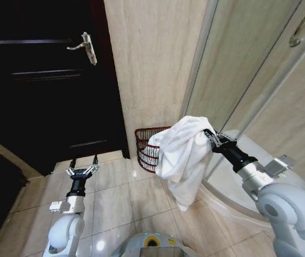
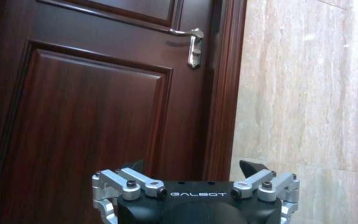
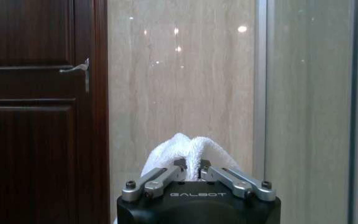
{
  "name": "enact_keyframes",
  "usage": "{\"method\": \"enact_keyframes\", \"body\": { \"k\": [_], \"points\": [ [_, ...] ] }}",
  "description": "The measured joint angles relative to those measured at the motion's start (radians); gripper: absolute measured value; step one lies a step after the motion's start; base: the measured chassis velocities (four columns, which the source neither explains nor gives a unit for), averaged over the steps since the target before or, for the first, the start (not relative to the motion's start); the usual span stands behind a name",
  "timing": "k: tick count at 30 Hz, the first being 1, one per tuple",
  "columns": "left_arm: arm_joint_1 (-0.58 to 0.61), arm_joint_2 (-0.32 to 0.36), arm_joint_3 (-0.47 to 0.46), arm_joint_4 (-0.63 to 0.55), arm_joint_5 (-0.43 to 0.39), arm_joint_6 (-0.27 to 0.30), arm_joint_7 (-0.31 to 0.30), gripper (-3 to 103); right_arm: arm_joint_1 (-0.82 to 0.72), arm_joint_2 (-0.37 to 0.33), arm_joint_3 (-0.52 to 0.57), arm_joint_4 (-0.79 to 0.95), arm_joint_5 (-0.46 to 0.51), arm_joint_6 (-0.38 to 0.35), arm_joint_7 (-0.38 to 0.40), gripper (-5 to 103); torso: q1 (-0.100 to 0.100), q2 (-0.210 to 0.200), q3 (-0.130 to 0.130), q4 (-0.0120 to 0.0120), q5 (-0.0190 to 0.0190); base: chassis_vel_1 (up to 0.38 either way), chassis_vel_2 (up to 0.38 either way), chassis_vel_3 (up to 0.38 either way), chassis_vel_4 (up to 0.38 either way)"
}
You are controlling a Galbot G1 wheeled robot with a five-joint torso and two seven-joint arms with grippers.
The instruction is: Discard the used towel into the hamper.
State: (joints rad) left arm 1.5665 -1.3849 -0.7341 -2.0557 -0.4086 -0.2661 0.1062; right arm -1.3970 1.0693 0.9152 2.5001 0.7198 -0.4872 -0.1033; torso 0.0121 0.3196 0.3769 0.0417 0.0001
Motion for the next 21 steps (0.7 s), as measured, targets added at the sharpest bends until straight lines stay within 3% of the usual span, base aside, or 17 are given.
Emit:
{"method": "enact_keyframes", "body": {
  "k": [13,21],
  "points": [
    [0.018,0.004,-0.001,-0.007,0.001,0.007,-0.001,100,0.009,-0.012,0.003,0.000,0.014,-0.001,0.020,7,0.023,0.054,0.031,0.0004,-0.0001,0.000,0.000,0.000,0.000],
    [0.019,0.008,-0.017,-0.055,-0.005,0.050,-0.020,100,0.009,-0.037,0.023,0.000,0.035,0.002,0.042,7,0.040,0.096,0.057,0.0003,0.0000,0.000,0.000,0.000,0.000]
  ]
}}
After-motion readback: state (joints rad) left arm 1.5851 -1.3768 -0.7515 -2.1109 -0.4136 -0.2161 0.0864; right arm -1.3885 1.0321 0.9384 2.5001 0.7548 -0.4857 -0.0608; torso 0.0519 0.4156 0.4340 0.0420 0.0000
